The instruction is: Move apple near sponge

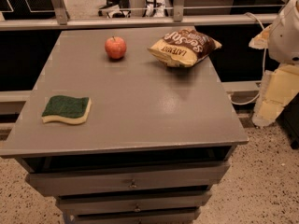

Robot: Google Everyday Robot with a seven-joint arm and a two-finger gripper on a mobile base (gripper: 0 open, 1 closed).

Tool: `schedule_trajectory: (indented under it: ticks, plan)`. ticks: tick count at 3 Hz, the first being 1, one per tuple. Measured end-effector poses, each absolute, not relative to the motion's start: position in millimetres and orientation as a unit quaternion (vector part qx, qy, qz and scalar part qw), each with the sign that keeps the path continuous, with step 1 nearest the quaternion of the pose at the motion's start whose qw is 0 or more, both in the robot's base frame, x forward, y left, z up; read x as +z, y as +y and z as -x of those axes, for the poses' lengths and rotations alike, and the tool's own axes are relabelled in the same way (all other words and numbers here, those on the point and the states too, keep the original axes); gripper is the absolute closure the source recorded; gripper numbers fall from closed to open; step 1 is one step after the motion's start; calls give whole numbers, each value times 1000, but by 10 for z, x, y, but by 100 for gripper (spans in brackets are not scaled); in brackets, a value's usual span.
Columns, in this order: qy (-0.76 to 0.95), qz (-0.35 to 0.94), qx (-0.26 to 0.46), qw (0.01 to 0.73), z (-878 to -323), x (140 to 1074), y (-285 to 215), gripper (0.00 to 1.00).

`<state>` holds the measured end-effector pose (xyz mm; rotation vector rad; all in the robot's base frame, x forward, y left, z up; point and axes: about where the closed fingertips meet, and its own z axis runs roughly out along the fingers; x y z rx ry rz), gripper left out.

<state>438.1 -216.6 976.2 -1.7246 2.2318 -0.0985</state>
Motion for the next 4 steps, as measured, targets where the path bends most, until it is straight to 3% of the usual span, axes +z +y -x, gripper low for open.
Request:
schedule_trajectory:
  ticks: [2, 4]
  plan:
    - [782, 595, -13, 184, -4458, 9750, -2138, 0]
    - [762, 530, 133, 347, -5113, 9602, -1785, 0]
